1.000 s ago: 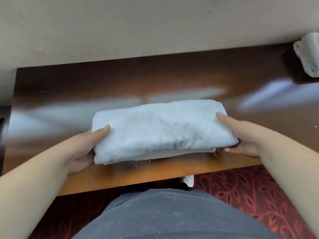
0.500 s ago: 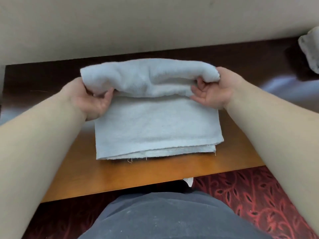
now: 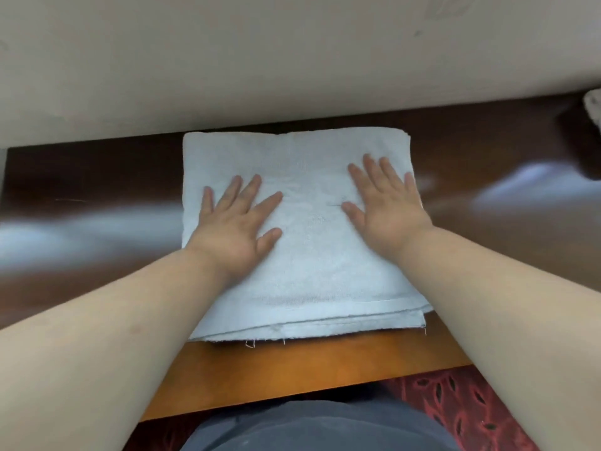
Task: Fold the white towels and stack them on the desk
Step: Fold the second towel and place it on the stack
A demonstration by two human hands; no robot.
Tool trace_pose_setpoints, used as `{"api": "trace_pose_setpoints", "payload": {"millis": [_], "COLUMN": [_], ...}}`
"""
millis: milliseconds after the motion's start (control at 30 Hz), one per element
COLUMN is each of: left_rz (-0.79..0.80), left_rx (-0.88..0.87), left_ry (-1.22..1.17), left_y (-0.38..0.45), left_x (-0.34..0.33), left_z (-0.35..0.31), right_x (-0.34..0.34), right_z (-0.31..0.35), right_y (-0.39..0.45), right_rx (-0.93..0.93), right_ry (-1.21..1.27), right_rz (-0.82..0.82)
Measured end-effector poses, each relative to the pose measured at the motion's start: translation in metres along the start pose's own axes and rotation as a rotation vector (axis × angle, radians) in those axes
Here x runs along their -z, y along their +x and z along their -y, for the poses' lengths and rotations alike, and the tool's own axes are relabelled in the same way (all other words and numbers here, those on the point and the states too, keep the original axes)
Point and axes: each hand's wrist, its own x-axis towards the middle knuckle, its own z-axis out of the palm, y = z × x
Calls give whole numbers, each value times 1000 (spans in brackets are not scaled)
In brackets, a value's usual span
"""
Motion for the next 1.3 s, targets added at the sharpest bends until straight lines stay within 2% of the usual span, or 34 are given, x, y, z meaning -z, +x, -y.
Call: {"api": "trace_pose_setpoints", "payload": {"millis": [100, 200, 267, 467, 533, 700, 800, 867, 1000, 1167, 1300], "left_rz": [20, -16, -30, 70, 112, 154, 130, 57, 72, -55, -108], "left_rx": [-19, -77, -99, -33, -21, -202, -218, -173, -63, -100, -105], "left_ry": [41, 26, 21, 86, 107, 153, 109, 55, 47, 206, 233], "left_y": [-3, 2, 6, 0, -17, -107, -147, -152, -139, -132, -135], "left_x": [-4, 1, 0, -3, -3, -11, -19, -21, -15, -4, -1], "left_z": [7, -13, -22, 2, 15, 35, 42, 39, 21, 6, 4], "right_x": [-2, -7, -15, -15, -15, -27, -37, -42, -40, -30, -27], "right_z": [-10, 23, 37, -3, -21, -62, -76, -72, -53, -38, -43], "right_y": [5, -4, -10, -15, -30, -115, -158, -168, -154, -131, -132], "right_rx": [-71, 75, 167, -25, -32, 103, 114, 126, 172, 204, 243], "right_ry": [-56, -35, -74, -70, -29, 42, 3, -47, -98, -269, -270], "right_rz": [6, -58, 2, 80, 116, 226, 260, 188, -66, -175, -263]}}
